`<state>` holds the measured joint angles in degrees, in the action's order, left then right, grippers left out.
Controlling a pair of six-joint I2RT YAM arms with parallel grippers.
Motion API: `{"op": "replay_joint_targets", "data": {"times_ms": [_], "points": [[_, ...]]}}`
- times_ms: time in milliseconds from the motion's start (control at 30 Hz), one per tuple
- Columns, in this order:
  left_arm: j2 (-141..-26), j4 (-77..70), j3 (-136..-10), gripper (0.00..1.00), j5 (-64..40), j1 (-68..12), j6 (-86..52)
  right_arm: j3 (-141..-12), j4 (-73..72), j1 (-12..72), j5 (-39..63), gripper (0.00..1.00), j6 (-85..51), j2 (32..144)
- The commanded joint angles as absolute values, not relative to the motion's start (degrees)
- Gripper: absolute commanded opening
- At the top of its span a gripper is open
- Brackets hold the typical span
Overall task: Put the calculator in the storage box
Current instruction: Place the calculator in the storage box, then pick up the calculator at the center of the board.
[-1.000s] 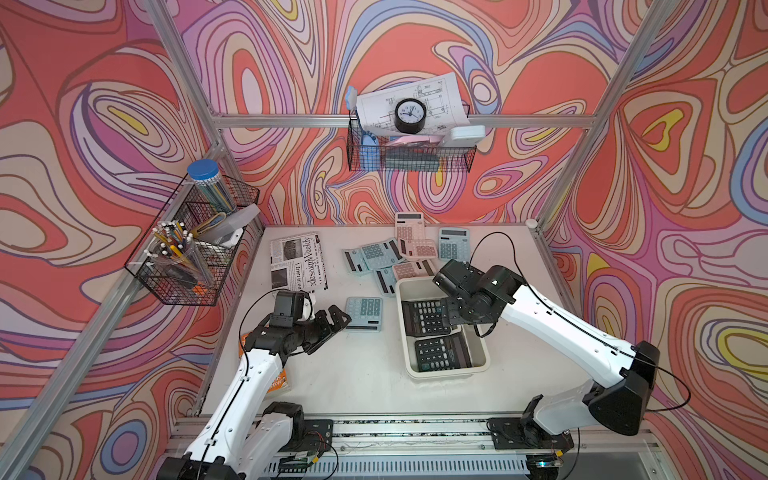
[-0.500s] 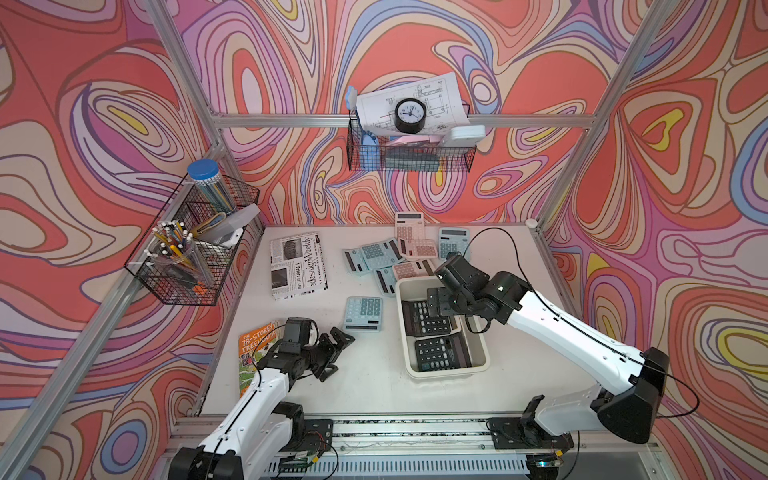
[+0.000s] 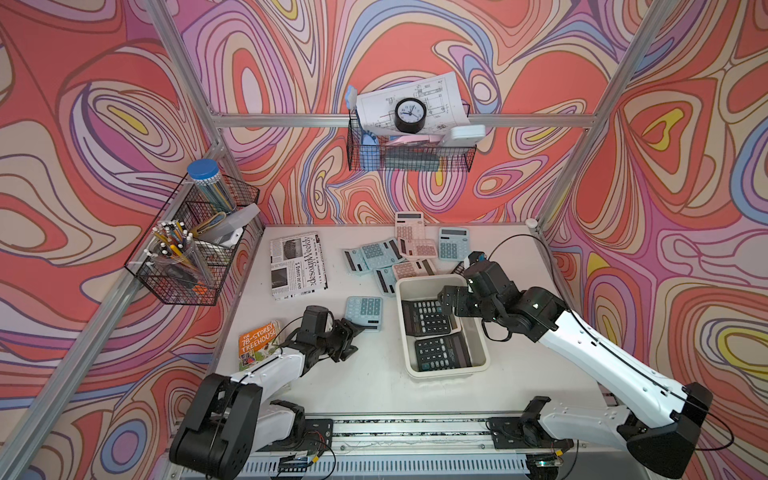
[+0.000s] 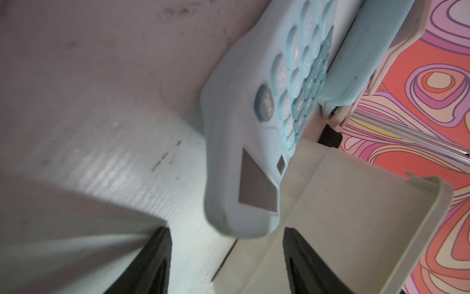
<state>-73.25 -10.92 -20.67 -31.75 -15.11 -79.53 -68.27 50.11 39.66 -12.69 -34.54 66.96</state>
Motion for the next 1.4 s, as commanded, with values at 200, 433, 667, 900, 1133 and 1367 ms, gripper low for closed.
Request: {"op": "replay_joint_targets", "data": {"times_ms": [200, 433, 667, 900, 1133, 1367], "points": [[-83.1, -20.2, -22.3, 0.24, -29.1, -16.6, -84.4, -63.9, 48.6, 35.6, -8.1, 0.98, -34.1, 62.4], [-80.5, -16.9, -22.0, 0.0, -27.4, -16.9, -83.5, -62.7, 48.7, 34.4, -6.8, 0.98, -33.4, 61.0], [-71.9, -5.1, -24.0, 0.0, -24.3, -16.9, -77.8, -63.3, 48.9, 34.2, -4.7, 0.98, -33.4, 61.4], [-60.4, 10.4, -27.9, 0.0, -20.1, -16.9, -69.1, -64.7, 48.8, 34.1, -1.4, 0.98, -33.2, 62.6], [-52.6, 23.3, -34.5, 0.0, -19.7, -16.8, -60.2, -63.8, 46.1, 34.2, -0.2, 0.98, -30.8, 61.4], [-50.4, 33.1, -42.5, 0.0, -24.2, -16.8, -50.5, -65.2, 47.4, 34.1, 1.2, 0.98, -28.6, 62.2]]}}
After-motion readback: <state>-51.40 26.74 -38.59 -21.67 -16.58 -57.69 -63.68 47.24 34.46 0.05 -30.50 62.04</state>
